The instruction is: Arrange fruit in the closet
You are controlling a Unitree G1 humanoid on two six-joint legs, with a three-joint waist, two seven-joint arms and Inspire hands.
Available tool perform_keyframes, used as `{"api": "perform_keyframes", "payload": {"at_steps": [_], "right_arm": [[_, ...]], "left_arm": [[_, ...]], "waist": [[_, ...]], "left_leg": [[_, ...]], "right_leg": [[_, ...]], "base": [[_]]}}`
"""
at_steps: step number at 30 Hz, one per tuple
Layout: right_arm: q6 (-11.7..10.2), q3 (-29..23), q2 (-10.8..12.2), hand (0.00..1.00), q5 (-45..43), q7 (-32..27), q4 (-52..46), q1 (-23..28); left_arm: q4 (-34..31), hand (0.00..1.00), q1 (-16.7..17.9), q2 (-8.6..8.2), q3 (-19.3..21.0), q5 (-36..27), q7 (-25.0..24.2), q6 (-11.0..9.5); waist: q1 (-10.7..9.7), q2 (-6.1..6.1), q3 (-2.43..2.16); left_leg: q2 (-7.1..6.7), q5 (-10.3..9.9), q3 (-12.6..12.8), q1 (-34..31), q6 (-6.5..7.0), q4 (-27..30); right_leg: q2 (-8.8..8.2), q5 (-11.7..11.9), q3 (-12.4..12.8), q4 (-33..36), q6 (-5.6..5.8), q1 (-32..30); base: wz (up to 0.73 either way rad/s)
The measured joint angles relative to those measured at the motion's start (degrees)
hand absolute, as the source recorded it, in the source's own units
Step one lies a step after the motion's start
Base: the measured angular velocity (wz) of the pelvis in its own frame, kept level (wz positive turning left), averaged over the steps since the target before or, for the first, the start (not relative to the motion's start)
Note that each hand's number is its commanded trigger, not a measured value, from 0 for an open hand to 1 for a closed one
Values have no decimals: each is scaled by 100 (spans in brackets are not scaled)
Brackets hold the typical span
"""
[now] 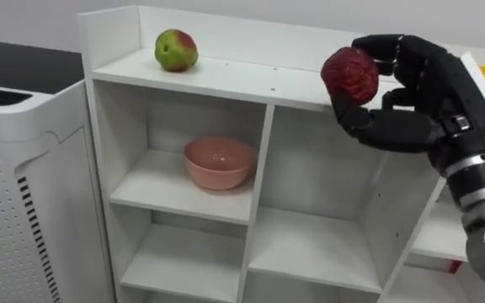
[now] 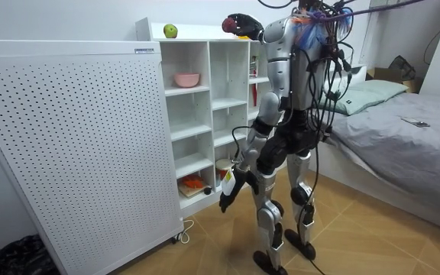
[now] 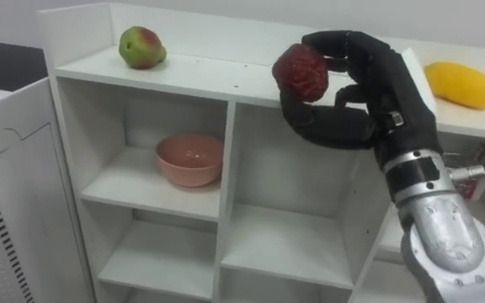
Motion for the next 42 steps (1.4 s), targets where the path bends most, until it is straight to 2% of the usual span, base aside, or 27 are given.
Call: {"api": "perform_keyframes", "payload": {"at_steps": [4,9,15,17,18,19,21,23,27,30,32,33,34,35,37,39,41,42], "right_arm": [[-59,192,265,100,62,250,-345,410],[-144,470,403,100,166,424,-319,780],[-151,928,580,100,261,651,29,1149],[-181,968,764,100,293,708,170,1306],[-242,978,813,100,317,745,304,1322],[-286,1008,891,100,327,768,604,1350],[-285,1039,958,100,327,775,981,1358],[-399,1048,1038,100,328,766,1693,1347],[-389,1003,1217,100,708,684,3057,1239],[-386,956,1364,100,1515,575,4118,997],[-356,918,1381,100,2584,486,4645,841],[-351,889,1383,100,2867,488,4707,809],[-349,820,1409,100,3407,510,4905,665],[-344,802,1409,100,3660,514,5048,561],[-316,678,1417,100,4610,507,5416,220],[-314,578,1426,100,5406,513,5731,-101],[-324,494,1385,100,6349,526,6056,-430],[-323,472,1373,100,6522,538,6092,-482]], "left_arm": [[9,0,72,-43,-139,-18,-4,-4],[196,0,47,-31,-496,-73,66,-86],[554,0,-110,-39,-823,-524,83,-130],[652,0,-193,-41,-877,-694,107,-168],[661,0,-193,-41,-882,-697,120,-190],[689,0,-187,-41,-888,-738,150,-233],[692,0,-200,-41,-895,-877,183,-260],[853,0,-311,-48,-921,-935,280,-277],[1036,0,-513,-48,-1007,-1163,274,-237],[1072,0,-575,-71,-1034,-1395,268,-245],[1072,0,-591,-74,-1122,-1662,266,-251],[1071,0,-587,-74,-1134,-1751,266,-248],[1062,0,-589,-86,-1170,-1822,264,-223],[1055,0,-590,-90,-1208,-1821,264,-207],[1003,0,-597,-90,-1302,-1829,268,-119],[968,0,-610,-97,-1464,-1936,267,-68],[914,0,-604,-139,-1668,-2141,261,-6],[886,0,-603,-147,-1698,-2171,258,9]], "waist": [[-82,131,-50],[-116,202,-34],[-103,260,-19],[-107,303,-5],[-104,338,13],[-106,373,-17],[-131,447,0],[-140,529,11],[-80,584,41],[-97,599,89],[40,616,140],[47,619,149],[41,670,194],[45,695,215],[188,707,228],[242,705,238],[421,725,246],[458,725,246]], "left_leg": [[2,-1,24,11,-1,-32],[4,0,34,0,0,-21],[12,3,164,-183,3,2],[9,4,166,-335,5,62],[7,4,168,-342,5,64],[10,4,177,-395,5,69],[17,5,156,-557,7,136],[18,13,129,-820,18,249],[36,28,108,-1338,40,504],[-36,26,85,-1790,44,811],[-76,31,101,-2138,82,1022],[-94,31,98,-2260,93,1089],[-113,28,65,-2511,133,1252],[-116,25,43,-2632,142,1299],[-131,0,83,-3183,184,1599],[-169,-10,91,-3530,188,1779],[-176,8,124,-3871,184,1967],[-179,11,126,-3958,182,2005]], "right_leg": [[1,8,-7,4,-13,3],[0,9,10,7,-14,-18],[1,22,146,27,-36,-292],[-7,32,136,27,-50,-418],[-9,33,132,27,-51,-423],[-11,33,130,47,-51,-486],[-16,33,104,130,-51,-640],[-31,33,60,230,-51,-895],[-127,-71,-19,751,-95,-1527],[-262,-217,-21,1348,-89,-2091],[-347,-293,-28,1660,-81,-2487],[-377,-329,-46,1720,-90,-2589],[-413,-367,-87,1870,-123,-2803],[-423,-374,-96,1947,-128,-2915],[-511,-476,-84,2395,-164,-3524],[-585,-587,-73,2632,-182,-3911],[-599,-632,-10,2876,-201,-4288],[-608,-639,-3,2933,-210,-4379]], "base": [[-2],[-1],[-12],[0],[0],[0],[2],[8],[3],[8],[0],[11],[18],[19],[12],[14],[4],[4]]}}
